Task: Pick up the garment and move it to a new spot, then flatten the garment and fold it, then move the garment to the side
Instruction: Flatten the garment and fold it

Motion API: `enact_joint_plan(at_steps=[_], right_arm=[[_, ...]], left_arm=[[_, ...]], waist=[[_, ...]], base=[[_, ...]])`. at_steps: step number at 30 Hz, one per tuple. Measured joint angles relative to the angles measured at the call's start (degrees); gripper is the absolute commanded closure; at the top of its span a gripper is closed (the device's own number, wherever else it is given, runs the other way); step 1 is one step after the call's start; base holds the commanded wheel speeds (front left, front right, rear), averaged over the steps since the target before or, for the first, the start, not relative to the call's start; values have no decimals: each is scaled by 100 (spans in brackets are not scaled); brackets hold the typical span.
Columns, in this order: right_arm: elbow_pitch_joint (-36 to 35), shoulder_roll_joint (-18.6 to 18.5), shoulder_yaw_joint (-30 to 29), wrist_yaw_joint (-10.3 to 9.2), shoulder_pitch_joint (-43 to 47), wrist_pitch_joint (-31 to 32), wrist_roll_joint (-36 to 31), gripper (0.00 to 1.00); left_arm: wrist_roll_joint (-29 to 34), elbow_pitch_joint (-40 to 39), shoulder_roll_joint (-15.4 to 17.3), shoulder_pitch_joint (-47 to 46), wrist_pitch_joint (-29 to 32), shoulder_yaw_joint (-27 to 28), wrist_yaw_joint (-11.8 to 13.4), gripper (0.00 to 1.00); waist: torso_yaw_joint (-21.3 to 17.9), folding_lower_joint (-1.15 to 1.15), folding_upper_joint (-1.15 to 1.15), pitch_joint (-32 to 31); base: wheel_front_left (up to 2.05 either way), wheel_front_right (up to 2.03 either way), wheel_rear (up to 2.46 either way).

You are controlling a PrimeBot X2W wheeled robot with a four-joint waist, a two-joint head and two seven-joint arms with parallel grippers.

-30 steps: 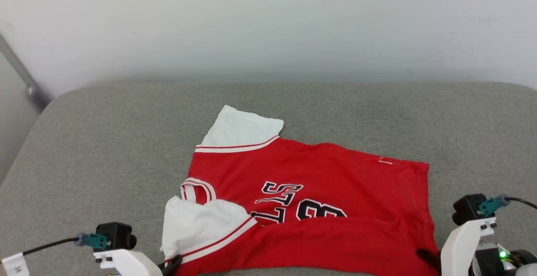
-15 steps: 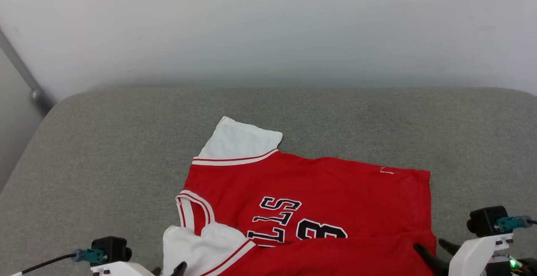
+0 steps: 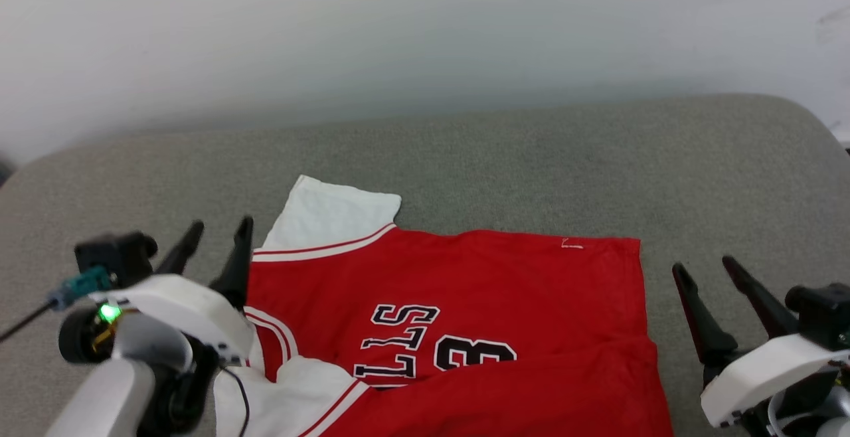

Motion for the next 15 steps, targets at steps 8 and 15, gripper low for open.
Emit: enact_joint_plan(at_steps=[8,15], right_arm=[[-591,275,-31,0,-661,-377,-187,0],[-665,447,24,0,-1065,-516,-245,0]], left_arm=[[64,535,183,-1862,254,204,-328,0],[-379,1303,633,-3167,1593,154,-851,0]], waist=[[-284,1,0,1040],[-590,2,0,1998]], base=[[0,0,0],[0,0,0]])
